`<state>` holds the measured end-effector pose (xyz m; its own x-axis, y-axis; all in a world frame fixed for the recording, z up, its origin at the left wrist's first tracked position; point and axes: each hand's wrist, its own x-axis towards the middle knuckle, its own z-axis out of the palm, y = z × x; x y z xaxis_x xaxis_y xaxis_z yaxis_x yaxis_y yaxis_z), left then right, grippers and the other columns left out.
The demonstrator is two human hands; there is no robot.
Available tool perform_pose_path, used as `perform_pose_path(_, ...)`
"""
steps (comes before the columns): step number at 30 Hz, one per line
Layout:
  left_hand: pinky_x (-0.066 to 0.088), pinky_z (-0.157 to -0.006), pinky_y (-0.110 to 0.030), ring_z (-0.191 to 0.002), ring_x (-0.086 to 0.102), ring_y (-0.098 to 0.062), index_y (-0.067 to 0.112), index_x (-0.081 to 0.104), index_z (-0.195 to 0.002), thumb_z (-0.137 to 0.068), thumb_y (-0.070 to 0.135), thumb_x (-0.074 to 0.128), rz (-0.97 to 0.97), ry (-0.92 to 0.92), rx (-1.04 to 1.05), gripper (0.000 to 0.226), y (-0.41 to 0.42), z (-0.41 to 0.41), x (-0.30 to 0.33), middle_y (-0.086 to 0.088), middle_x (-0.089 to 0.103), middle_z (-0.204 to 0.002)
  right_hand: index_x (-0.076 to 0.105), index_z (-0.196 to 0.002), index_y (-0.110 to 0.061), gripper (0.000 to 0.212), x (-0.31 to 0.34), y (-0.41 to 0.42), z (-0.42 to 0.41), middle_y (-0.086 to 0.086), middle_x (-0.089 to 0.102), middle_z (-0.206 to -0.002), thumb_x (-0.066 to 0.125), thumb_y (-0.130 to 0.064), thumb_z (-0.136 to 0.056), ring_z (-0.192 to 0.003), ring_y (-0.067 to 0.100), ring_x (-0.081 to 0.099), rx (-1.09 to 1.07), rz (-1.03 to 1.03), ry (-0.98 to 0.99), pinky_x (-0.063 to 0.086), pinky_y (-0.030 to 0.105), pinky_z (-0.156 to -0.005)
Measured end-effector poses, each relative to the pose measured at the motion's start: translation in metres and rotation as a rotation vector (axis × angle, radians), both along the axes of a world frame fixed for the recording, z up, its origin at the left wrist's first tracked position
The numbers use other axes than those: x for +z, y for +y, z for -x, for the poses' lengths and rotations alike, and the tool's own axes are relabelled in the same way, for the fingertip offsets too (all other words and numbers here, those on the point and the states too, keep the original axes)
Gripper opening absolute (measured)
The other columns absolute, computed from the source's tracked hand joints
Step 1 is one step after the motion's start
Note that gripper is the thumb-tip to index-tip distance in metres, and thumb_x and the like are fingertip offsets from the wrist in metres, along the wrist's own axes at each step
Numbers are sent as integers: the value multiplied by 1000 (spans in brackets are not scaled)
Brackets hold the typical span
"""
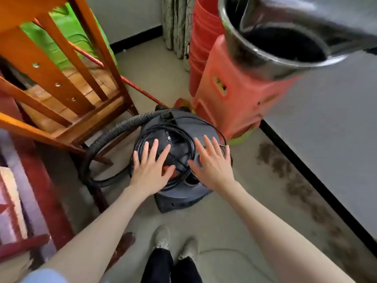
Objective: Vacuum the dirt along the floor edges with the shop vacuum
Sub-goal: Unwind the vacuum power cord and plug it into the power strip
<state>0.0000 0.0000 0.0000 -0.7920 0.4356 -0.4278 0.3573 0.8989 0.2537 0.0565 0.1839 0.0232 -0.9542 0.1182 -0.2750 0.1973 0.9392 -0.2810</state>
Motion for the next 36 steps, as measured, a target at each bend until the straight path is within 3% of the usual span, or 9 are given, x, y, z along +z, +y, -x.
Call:
perform_pose_path(4, 1, -113, -57, -146, -2, -32, 32, 10, -151, -87, 63, 14, 44, 169, -73, 70, -3, 20, -36, -7, 3, -159, 4, -154, -28, 68, -44, -6, 34, 3, 8, -162, 25, -59, -98, -149, 24, -1, 1, -47, -21, -5, 56, -115)
perform_pose_path(7, 15, -109, -64, -141, 21, -41, 27, 32, -145, -87, 58, 23, 0, 274, -118, 67, -4, 15, -52, -13, 28, -153, 11, -154, -27, 72, -68, -11, 34, 3, 27, -157, 17, -64, -92, -149, 26, 9, -49, -30, 70, -4, 54, -116)
perform_pose_path(9, 21, -105, -66, -136, 30, -44, 24, 37, -142, -88, 55, 29, -9, 338, -132, 63, -4, 14, -54, -16, 35, -148, 15, -154, -28, 73, -75, -8, 32, 1, 33, -154, 16, -64, -90, -148, 25, 12, -64, -29, 102, -5, 52, -116)
perform_pose_path(30, 25, -105, -65, -136, 30, -45, 24, 32, -144, -91, 53, 29, 4, 296, -166, 61, 17, -57, -51, -18, 28, -152, 27, -149, -22, 56, -80, 16, -49, -1, 44, -142, 29, -45, -98, -140, 25, 26, -55, -55, 155, 9, 55, -115)
perform_pose_path(36, 25, -104, -66, -136, 30, -45, 24, 32, -145, -92, 53, 28, -18, 237, -118, 61, 38, -82, -51, -18, 29, -151, 25, -149, -21, 57, -80, 39, -69, 0, 42, -144, 28, -45, -98, -141, 26, 23, -28, -65, 121, 6, 54, -115)
